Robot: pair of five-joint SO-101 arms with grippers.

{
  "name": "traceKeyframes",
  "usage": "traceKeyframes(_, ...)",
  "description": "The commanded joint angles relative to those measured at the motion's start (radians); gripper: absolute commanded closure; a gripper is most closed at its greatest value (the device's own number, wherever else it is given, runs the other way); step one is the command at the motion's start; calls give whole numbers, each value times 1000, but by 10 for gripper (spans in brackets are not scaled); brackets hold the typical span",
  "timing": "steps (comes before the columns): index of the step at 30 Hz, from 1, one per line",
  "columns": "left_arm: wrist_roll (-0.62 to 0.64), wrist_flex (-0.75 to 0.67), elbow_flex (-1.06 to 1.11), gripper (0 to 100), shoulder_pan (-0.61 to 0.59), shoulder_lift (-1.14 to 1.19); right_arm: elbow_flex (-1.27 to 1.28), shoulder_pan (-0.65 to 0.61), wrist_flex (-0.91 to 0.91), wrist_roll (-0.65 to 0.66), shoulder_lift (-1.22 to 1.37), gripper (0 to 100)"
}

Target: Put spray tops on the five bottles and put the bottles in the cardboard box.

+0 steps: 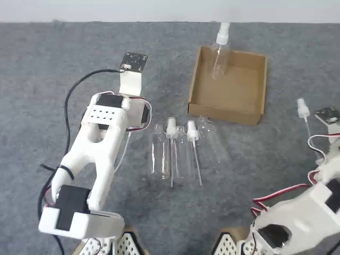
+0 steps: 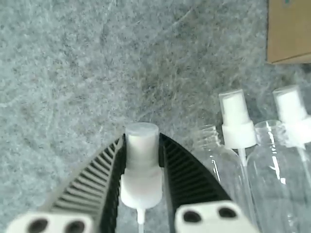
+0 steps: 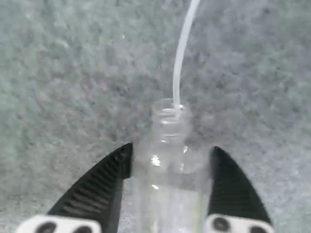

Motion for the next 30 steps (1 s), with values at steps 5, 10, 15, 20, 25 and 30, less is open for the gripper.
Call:
traceKeyframes(5,-3,-23,-13,987,-6,-71,-152,22,44,-17,-41,994)
traceKeyframes(10,-3,-23,-13,987,-6,-71,-311,24,232,-12,-117,994)
traceKeyframes(15,-3,-25,-13,987,-6,-71,-413,36,366,-5,-205,994)
traceKeyframes(20,-3,-26,-16,987,-6,-72,-430,31,498,72,-303,993)
traceKeyframes(25,-3,41,-104,987,-6,-137,-427,-131,512,-138,-412,993)
traceKeyframes(30,-8,146,-174,987,-6,-361,-419,-450,490,-419,-570,993)
